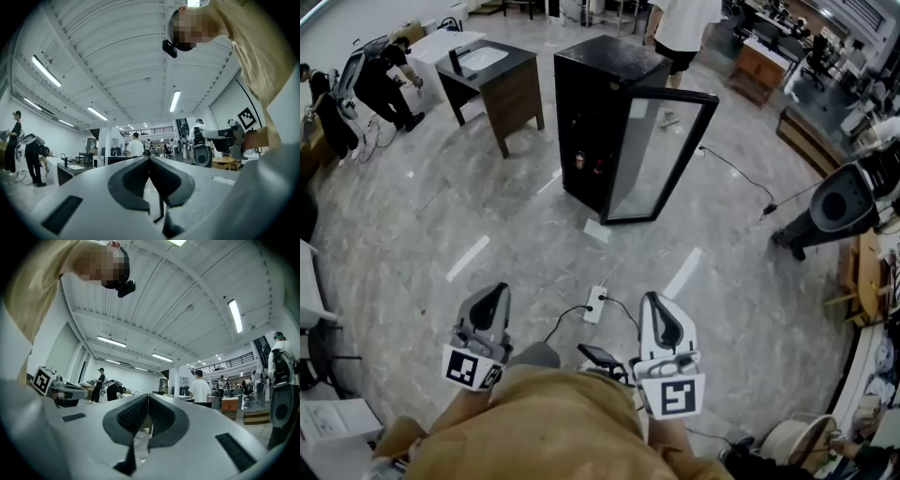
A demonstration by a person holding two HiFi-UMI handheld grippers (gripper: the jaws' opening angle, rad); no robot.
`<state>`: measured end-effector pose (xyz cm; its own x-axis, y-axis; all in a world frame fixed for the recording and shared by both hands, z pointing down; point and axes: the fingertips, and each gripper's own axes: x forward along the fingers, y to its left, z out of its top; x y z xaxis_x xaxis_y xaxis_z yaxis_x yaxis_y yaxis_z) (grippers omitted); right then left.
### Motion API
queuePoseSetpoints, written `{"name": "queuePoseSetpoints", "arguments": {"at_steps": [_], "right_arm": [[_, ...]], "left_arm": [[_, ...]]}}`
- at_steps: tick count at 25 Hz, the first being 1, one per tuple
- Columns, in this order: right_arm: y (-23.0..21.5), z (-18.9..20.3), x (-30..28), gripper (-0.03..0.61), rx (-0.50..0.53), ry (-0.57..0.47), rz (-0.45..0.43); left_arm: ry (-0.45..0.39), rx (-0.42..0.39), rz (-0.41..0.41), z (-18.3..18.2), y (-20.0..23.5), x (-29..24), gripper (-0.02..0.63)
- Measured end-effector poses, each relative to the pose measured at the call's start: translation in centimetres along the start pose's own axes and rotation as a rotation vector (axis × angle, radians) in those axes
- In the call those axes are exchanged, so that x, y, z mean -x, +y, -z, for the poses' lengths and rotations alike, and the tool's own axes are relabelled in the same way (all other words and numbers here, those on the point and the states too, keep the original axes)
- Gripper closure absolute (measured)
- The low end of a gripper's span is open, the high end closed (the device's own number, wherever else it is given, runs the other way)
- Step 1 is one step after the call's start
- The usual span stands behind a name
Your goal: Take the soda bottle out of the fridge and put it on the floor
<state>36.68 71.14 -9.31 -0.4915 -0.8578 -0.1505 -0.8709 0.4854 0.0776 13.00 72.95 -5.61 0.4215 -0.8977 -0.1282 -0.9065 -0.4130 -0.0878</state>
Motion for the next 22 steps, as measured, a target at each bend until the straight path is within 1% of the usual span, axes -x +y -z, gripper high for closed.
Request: {"name": "queuePoseSetpoints", "arguments": {"at_steps": [4, 8, 11, 14, 16, 19, 20, 22], "right_arm": [[-0.8, 0.8, -1.7, 0.577, -0.029, -0.002, -0.029], [-0.9, 1.7, -3.7, 0.577, -0.032, 0.010, -0.054], [-1.1, 2.9, -5.5, 0.577, -0.023, 0.032, -0.061], [-0.4, 4.9, -9.0, 0.577, 0.005, 0.066, -0.080], [0.4, 6.0, -12.8, 0.577, 0.006, 0.079, -0.088], [1.4, 7.1, -19.6, 0.577, 0.000, 0.090, -0.080], [1.5, 7.4, -22.0, 0.577, 0.002, 0.097, -0.077], [1.8, 7.9, -26.9, 0.577, 0.009, 0.105, -0.075]], "left_arm": [[0.031, -0.011, -0.022, 1.0, 0.2, -0.6, 0.614], [0.063, 0.041, -0.053, 3.3, 1.9, -1.8, 0.614], [0.055, 0.046, -0.023, 4.4, 2.7, -4.3, 0.614], [0.044, 0.048, 0.018, 5.8, 4.5, -7.2, 0.614], [0.050, 0.069, 0.028, 7.5, 7.2, -9.0, 0.614], [0.074, 0.127, 0.037, 10.6, 12.8, -12.5, 0.614], [0.078, 0.135, 0.045, 11.3, 14.7, -13.9, 0.614], [0.071, 0.126, 0.063, 11.7, 18.7, -17.0, 0.614]]}}
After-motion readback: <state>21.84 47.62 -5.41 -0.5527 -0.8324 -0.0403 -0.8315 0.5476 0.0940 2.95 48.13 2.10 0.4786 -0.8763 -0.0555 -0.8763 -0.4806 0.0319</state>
